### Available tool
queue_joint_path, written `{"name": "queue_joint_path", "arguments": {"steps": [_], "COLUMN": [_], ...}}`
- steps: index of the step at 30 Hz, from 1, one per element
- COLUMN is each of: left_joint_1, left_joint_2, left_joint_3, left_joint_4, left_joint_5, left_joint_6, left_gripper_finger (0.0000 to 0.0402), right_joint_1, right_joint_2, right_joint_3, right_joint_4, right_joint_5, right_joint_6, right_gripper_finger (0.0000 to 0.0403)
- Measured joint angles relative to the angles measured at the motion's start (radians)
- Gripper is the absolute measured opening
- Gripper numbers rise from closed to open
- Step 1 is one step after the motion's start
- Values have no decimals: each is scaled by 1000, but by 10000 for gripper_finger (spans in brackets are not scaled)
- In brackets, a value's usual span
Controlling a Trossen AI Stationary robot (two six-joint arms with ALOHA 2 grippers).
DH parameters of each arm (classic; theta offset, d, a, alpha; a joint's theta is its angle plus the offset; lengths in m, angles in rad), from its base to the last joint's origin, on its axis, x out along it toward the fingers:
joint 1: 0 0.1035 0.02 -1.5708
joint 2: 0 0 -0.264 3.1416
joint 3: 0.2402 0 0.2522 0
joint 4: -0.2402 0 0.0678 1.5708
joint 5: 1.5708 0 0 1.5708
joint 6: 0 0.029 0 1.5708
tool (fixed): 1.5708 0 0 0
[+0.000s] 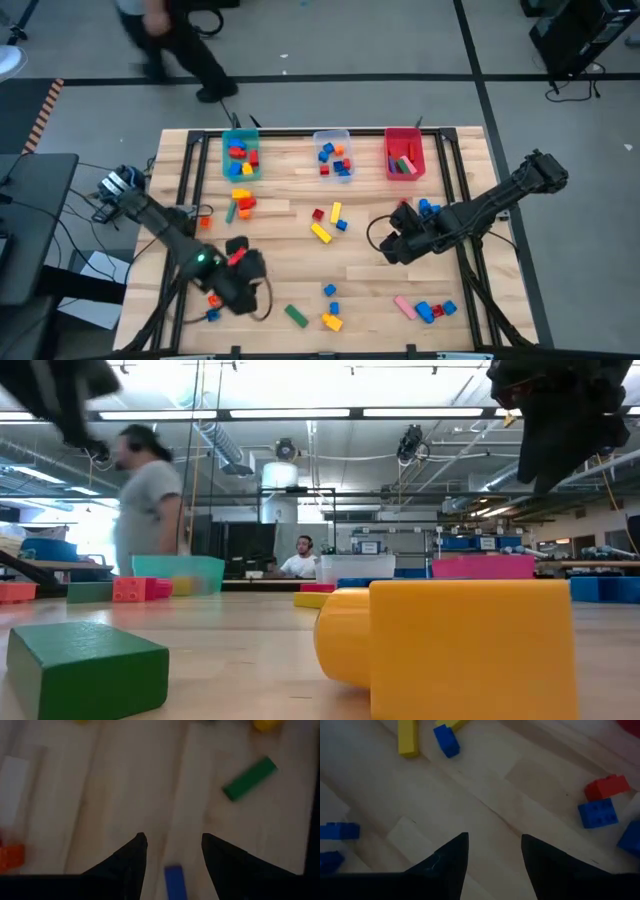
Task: Sort blocks by size
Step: Put the blue block into the red bin
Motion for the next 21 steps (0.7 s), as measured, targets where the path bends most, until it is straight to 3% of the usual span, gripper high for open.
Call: {"name": "queue_joint_path", "arguments": {"steps": [5,10,21], "left_joint_1": [-105,-160,-192], "left_joint_2": [41,97,123], "left_joint_3": [-42,-100,-273], "left_joint_4": [20,40,236], "left_joint_5": [-11,4,128], "left_joint_6": [-21,-179,-408], "left_gripper_finger": [198,198,198], "right_joint_1": [18,24,24], "right_joint_2": [0,0,0], "right_joint_3": [0,0,0], "right_joint_4": [11,32,51], "right_joint_5": [31,41,41], "right_joint_6": [-4,-5,-5], "right_gripper_finger": [197,195,195]}}
